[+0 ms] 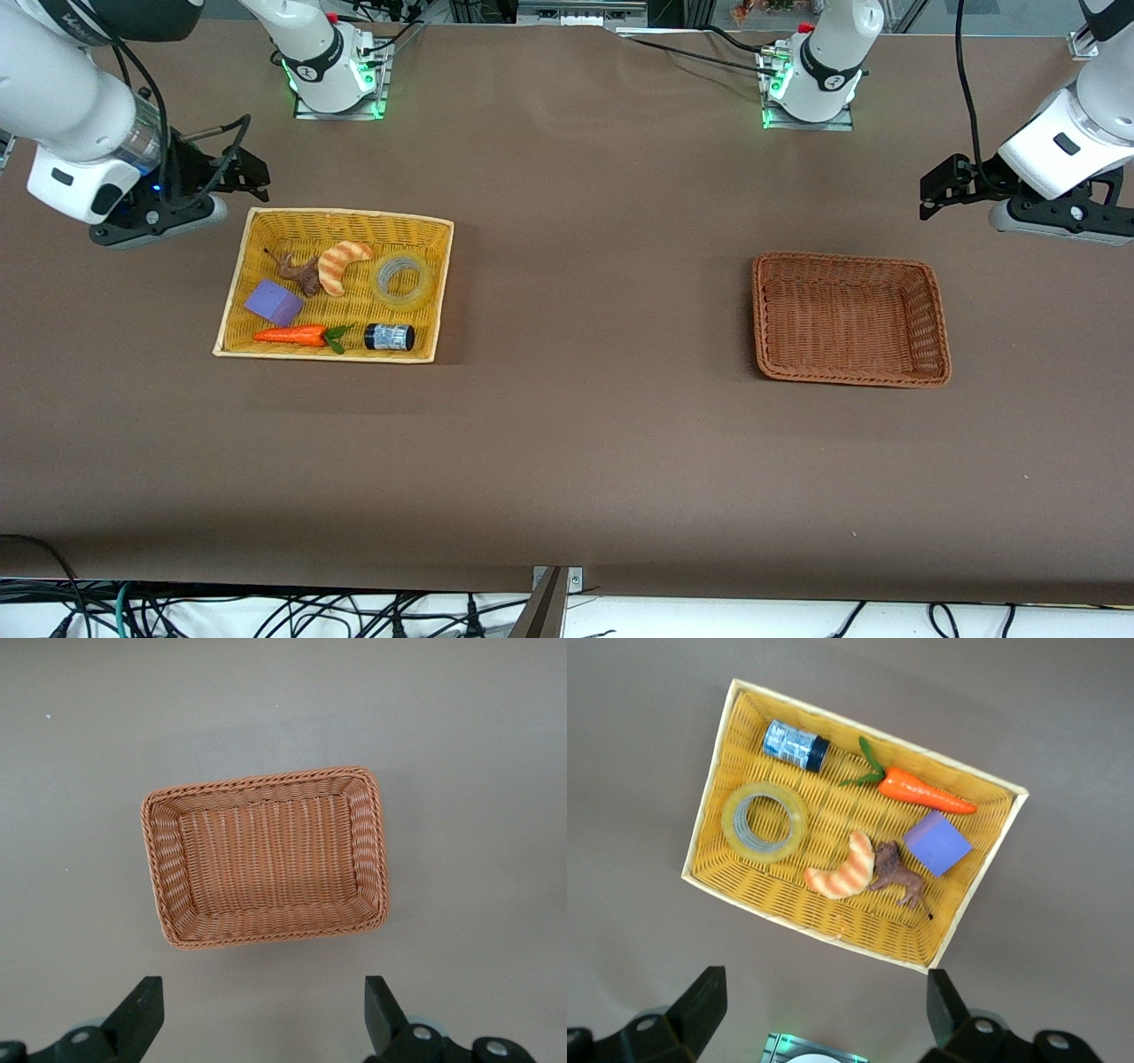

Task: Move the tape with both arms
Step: 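Move the right gripper over the tape roll in the yellow tray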

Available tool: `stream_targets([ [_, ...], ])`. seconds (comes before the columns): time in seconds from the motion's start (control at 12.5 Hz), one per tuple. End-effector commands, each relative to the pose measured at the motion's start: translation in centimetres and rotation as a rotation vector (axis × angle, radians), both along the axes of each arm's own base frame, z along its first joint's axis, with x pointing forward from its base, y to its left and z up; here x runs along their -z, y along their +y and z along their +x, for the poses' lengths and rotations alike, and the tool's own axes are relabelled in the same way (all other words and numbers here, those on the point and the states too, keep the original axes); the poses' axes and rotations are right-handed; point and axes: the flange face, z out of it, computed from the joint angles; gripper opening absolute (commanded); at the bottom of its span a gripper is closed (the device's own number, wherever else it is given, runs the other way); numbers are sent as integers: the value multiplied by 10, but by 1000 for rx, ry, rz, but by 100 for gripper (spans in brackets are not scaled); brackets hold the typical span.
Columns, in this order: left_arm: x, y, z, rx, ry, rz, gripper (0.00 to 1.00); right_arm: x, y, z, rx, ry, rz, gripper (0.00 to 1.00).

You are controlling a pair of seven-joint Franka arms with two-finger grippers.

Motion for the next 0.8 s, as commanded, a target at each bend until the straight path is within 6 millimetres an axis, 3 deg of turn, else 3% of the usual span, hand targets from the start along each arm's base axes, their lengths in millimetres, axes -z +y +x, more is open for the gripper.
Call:
stream_targets([
  [0.0,-8,1,-1,11,-1,27,100,28,2,4,26,-4,-13,100],
  [0.24,-8,1,-1,11,-1,27,100,42,16,5,19,0,-19,100],
  [0.32,-8,1,-1,11,-1,27,100,57,18,3,27,-8,-21,100],
  [0.56,-8,1,-1,11,-1,27,100,113,29,3,59,-4,-25,100],
  [0.72,-8,1,-1,11,-1,27,100,163,54,-9,58,-13,-28,100],
])
